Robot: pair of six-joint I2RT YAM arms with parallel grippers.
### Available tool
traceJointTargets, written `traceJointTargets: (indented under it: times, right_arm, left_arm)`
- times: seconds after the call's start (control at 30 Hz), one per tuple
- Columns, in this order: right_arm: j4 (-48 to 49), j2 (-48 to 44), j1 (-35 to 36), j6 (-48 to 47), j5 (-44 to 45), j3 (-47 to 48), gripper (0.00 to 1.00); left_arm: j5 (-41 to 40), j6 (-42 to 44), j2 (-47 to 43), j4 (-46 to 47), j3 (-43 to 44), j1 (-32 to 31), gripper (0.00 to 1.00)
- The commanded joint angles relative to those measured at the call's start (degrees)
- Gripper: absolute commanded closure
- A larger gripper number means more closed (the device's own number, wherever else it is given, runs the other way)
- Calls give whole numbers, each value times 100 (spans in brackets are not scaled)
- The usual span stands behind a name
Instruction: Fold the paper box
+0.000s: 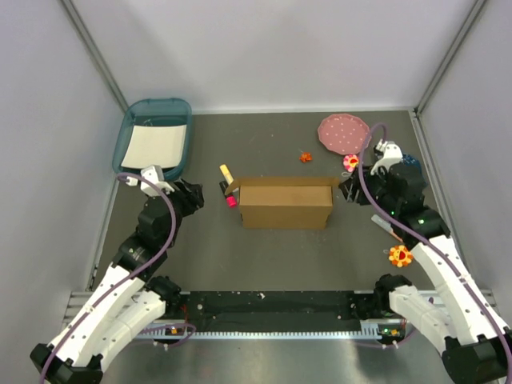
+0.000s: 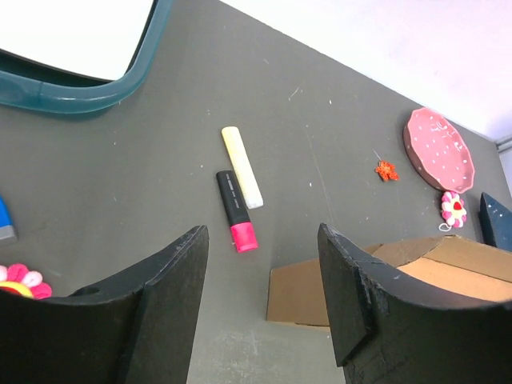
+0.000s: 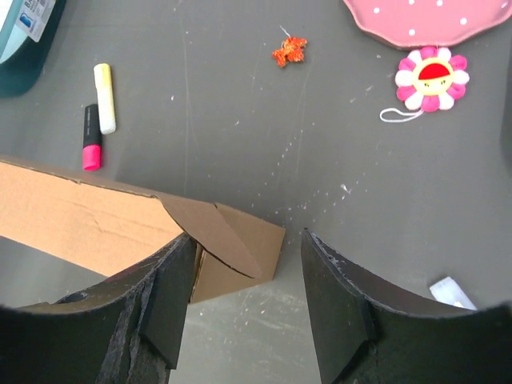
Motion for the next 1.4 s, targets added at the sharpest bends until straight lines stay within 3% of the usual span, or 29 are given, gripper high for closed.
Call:
traceJointTargets:
  times: [0.0,0.27,0.6,0.77,1.17,1.37]
  right_arm:
    - [421,260,44,-225,-114,368,46]
    - [517,524,36,-252,-176,307,51]
    - [588,498,36,-129,-334,202,78]
    - [614,393,71,-76,-396,96,84]
    - [702,269,229,-85,-334,-159,93]
    - [710,208,247,-76,-317,-229,94]
  left_arm:
    - [161,206,46,366,236,-12,37]
    - [301,373,72,463,253,-12,37]
    - [486,409,116,594,165,-3,37]
    - [872,531,169,700,165,-3,36]
    - [1417,821,256,1227,-19,-3,33]
    - [2313,997,537,2026,-291,-3,33]
